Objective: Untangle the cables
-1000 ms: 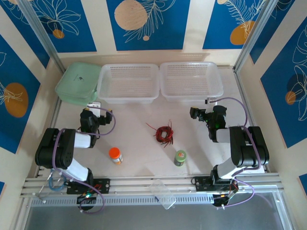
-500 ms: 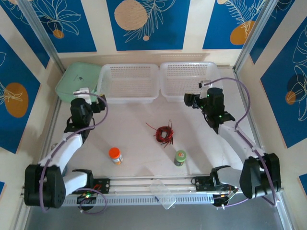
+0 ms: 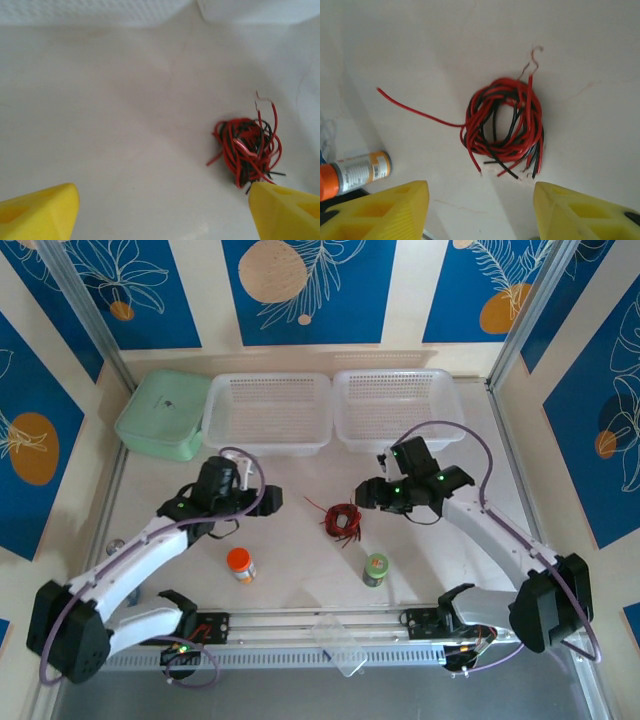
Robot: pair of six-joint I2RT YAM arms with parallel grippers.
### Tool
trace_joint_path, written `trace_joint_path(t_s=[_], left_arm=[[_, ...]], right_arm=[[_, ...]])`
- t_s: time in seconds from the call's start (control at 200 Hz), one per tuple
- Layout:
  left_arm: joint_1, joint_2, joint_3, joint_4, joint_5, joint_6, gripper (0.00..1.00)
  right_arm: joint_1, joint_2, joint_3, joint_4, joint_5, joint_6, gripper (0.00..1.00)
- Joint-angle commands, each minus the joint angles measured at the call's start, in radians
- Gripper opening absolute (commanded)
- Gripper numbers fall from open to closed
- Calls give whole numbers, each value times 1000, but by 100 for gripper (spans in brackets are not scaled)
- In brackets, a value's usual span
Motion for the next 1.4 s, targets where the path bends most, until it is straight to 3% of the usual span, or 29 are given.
trace_joint_path(t_s=[0.0, 0.365, 0.66, 0.84, 0.94, 1.091, 1.211, 1.396], left_arm=[[-75, 110, 63, -13, 8, -61, 86], [-262, 510, 270, 73, 19, -79, 80], [-324, 703, 335, 146, 36, -106, 71], [-333, 727, 333, 174, 20, -115, 65], [-333, 730, 324, 185, 11, -115, 52], [-333, 736, 315, 207, 17, -119, 19], [-335, 725, 305, 220, 23, -122, 0], [-335, 650, 272, 238, 15, -120, 0]], right_arm=[[16, 68, -40, 9, -29, 104, 54], [125, 348, -29, 94, 89, 164, 52], [126, 400, -33, 156, 116, 181, 28], [116, 370, -56, 173, 126, 184, 24], [110, 352, -74, 188, 130, 195, 23], [105, 319, -94, 203, 147, 212, 25], [102, 293, -104, 209, 167, 225, 27], [102, 227, -113, 201, 197, 240, 35]])
